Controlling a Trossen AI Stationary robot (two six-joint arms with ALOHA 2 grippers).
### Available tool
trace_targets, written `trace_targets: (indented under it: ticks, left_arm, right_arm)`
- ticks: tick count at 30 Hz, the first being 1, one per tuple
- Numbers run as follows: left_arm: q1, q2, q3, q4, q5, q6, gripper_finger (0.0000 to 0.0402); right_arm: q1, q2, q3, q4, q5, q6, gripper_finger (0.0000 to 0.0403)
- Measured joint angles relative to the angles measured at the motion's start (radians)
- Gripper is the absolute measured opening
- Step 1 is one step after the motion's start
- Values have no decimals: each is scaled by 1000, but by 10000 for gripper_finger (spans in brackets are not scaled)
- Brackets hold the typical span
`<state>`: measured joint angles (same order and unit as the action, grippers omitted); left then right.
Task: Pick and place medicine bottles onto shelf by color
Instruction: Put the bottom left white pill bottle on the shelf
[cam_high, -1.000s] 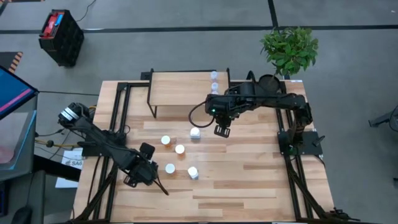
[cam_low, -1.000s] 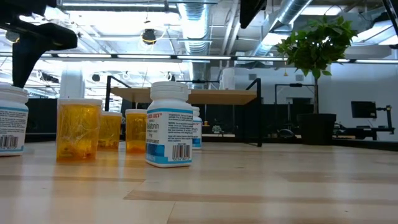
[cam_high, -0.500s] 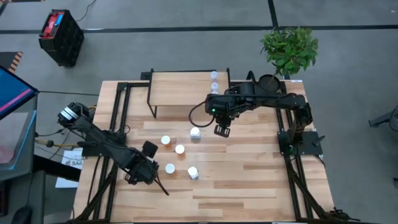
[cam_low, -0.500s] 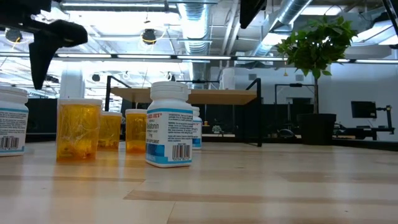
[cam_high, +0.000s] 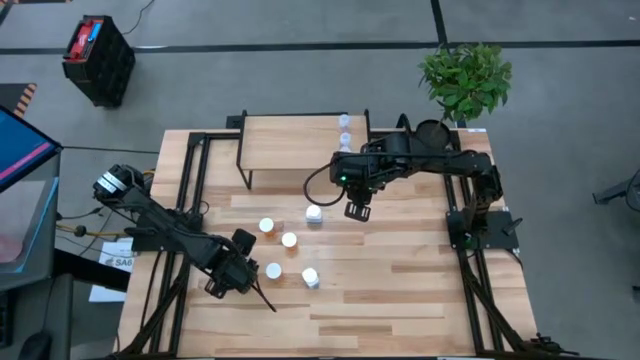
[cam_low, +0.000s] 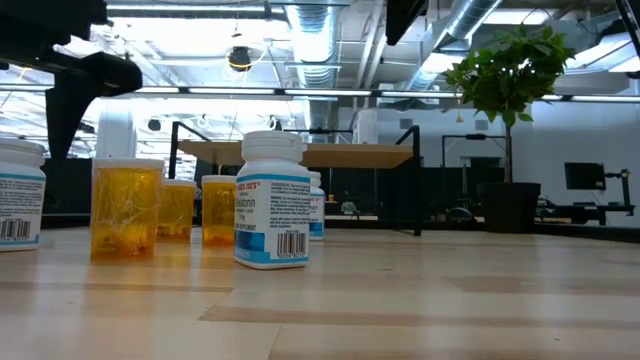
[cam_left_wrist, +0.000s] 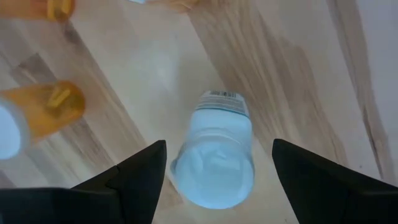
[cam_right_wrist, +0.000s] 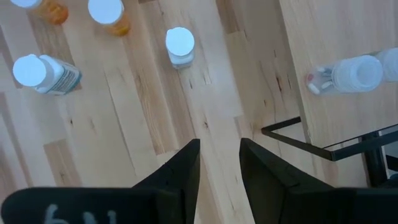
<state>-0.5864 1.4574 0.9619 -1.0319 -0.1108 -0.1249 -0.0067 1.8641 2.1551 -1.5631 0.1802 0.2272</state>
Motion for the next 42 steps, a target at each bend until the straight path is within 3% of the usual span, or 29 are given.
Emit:
trace_targets:
  ticks: [22, 31, 42]
  left_arm:
    - [4, 0, -28, 11, 10, -26, 281]
    - [5, 0, -63, 41, -28, -143, 281]
    - [4, 0, -63, 54, -3, -51, 272]
  right_arm:
    - [20, 0, 0, 0, 0, -26, 133]
    - [20, 0, 0, 0, 0, -35, 133]
    - [19, 0, 0, 0, 0, -35, 133]
